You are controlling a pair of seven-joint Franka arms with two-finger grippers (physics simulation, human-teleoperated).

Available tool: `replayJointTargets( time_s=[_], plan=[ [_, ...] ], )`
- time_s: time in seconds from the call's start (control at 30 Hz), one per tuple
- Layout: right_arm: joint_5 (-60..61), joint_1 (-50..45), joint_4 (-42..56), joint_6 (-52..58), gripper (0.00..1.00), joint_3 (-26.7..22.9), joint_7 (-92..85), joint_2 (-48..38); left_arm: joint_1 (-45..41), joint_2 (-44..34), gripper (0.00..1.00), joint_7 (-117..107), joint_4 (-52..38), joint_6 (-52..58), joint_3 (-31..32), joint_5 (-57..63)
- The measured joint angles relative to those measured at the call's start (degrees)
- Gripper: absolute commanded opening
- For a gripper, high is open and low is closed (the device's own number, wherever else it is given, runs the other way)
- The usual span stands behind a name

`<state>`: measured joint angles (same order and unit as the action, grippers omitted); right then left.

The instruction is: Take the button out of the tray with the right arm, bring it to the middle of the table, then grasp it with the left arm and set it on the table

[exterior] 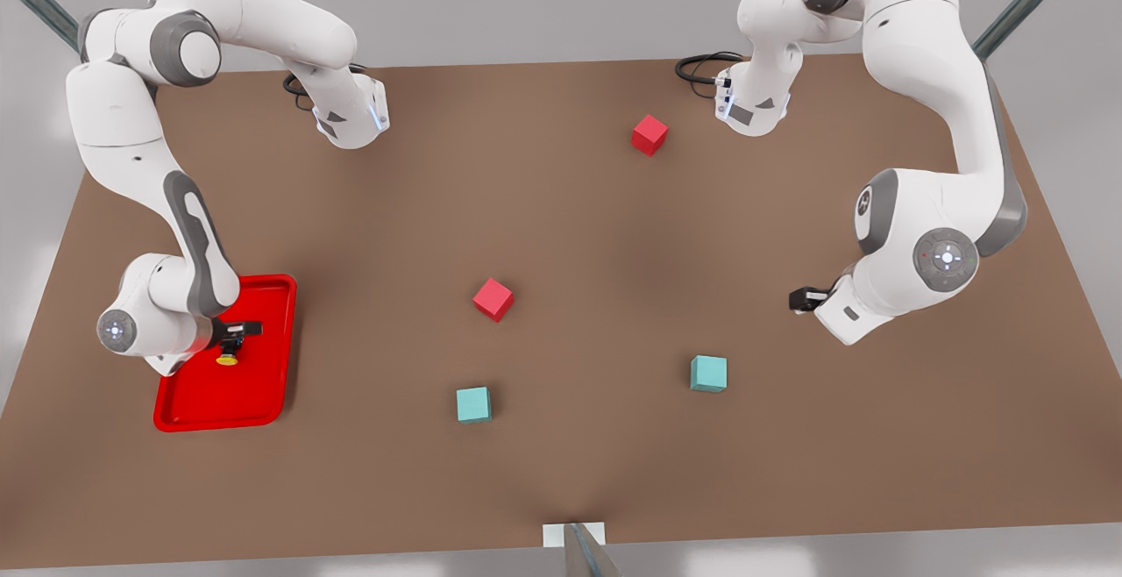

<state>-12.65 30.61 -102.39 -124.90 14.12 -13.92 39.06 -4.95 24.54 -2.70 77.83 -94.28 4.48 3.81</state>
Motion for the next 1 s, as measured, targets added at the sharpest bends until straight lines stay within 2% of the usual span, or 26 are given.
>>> replayJointTargets(
  time_s=[0.13, 0.17, 0.2, 0.5, 0.6, 0.67, 0.73, 0.8, 1.0],
  plan=[
    [-0.4, 0.2, -0.2, -1.3, 0.99, 0.0, 0.1, 0.1, 0.1, 0.0, 1.00, 0.0, 0.0, -0.3, 0.0, 0.0],
    [-0.5, 0.2, -0.3, -1.5, 0.81, 0.0, 0.1, 0.1, 0.1, 0.0, 1.00, 0.0, 0.0, -0.4, 0.0, 0.0],
    [-0.5, 0.3, -0.4, -1.7, 0.79, 0.0, 0.0, 0.1, 0.1, -0.1, 1.00, 0.0, 0.0, -0.4, 0.0, 0.0],
    [-0.7, 0.9, -1.1, -2.9, 0.77, 0.2, 0.1, -0.7, 0.0, -0.2, 1.00, -0.1, 0.1, -0.6, 0.0, 0.0],
    [-0.7, 0.7, -1.0, -3.1, 0.68, 0.4, 0.1, -0.8, 0.0, -0.2, 1.00, -0.1, 0.0, -0.6, 0.0, 0.0],
    [-0.7, 0.8, -1.0, -3.2, 0.56, 0.5, 0.1, -0.8, 0.0, -0.2, 1.00, -0.1, 0.1, -0.6, 0.0, 0.0],
    [-0.6, 0.8, -1.0, -3.2, 0.48, 0.5, 0.1, -0.8, 0.0, -0.2, 1.00, -0.1, 0.0, -0.6, 0.0, 0.0],
    [-0.4, 0.9, -0.9, -3.3, 0.45, 0.5, -0.1, -0.9, 0.0, -0.2, 1.00, -0.1, 0.0, -0.6, 0.0, 0.0],
    [0.1, 0.7, -1.1, -2.8, 0.41, 1.1, -0.5, -3.3, 0.0, -0.3, 1.00, -0.1, 0.0, -0.6, 0.0, 0.0]
  ],
)
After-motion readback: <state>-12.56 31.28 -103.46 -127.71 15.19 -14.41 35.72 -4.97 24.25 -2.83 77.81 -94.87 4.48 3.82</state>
